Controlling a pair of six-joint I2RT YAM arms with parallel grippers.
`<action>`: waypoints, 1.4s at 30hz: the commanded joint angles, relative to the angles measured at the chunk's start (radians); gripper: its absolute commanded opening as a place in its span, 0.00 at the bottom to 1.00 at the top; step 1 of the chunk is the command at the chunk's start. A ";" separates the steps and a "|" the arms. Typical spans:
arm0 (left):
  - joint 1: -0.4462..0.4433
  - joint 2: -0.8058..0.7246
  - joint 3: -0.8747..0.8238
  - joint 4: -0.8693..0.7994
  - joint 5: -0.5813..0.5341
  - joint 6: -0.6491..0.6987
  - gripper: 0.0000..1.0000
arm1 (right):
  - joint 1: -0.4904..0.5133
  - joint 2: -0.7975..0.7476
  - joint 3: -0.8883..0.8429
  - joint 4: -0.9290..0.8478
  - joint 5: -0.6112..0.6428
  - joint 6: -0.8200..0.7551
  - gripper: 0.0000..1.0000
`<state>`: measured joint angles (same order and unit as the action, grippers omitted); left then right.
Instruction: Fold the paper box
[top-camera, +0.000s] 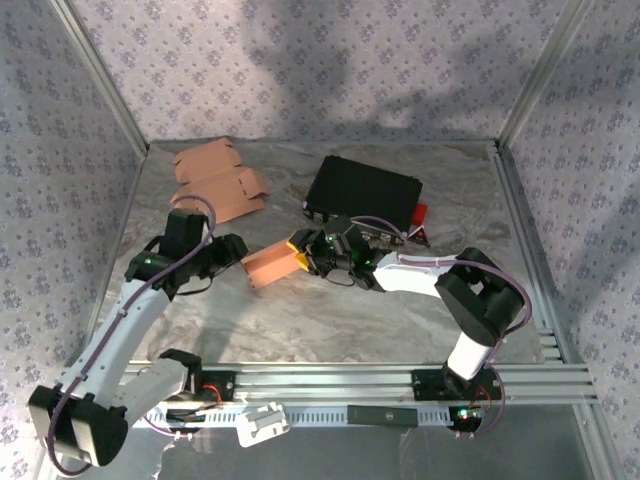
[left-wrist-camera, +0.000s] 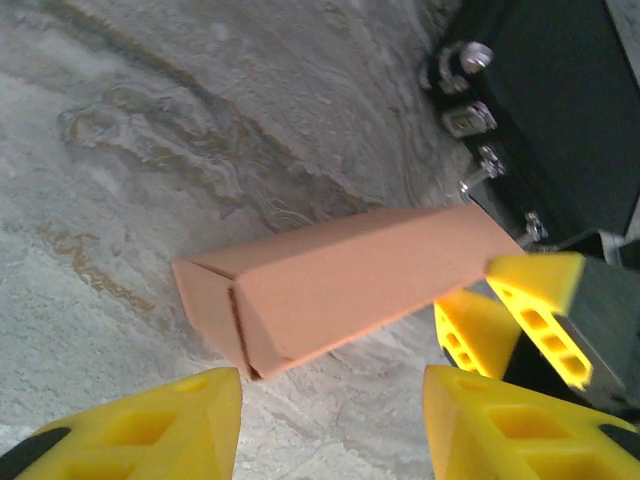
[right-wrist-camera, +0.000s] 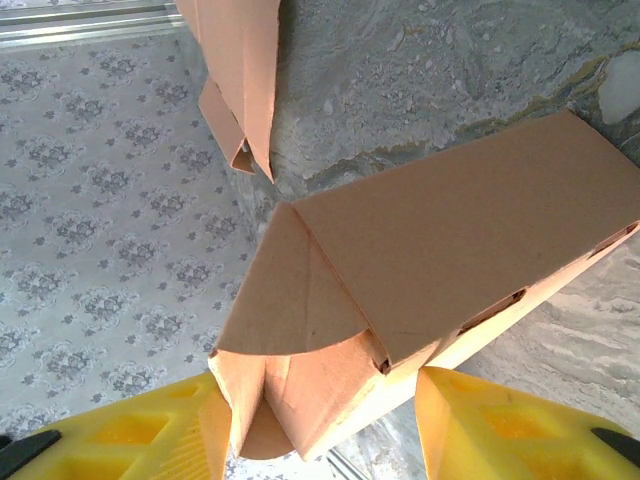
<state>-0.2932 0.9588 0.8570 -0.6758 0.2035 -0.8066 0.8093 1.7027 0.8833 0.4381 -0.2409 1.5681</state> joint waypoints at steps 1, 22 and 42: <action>0.024 0.005 -0.037 0.084 0.073 -0.061 0.50 | -0.005 0.018 -0.022 -0.022 -0.001 0.016 0.51; 0.066 0.032 -0.213 0.229 0.095 -0.091 0.34 | -0.002 0.022 -0.025 -0.016 -0.001 0.018 0.49; 0.068 0.032 -0.253 0.233 0.086 -0.068 0.19 | -0.021 -0.050 -0.015 -0.080 0.021 -0.055 0.61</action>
<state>-0.2352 0.9932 0.6289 -0.3992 0.3027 -0.8993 0.8032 1.6958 0.8791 0.4126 -0.2405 1.5524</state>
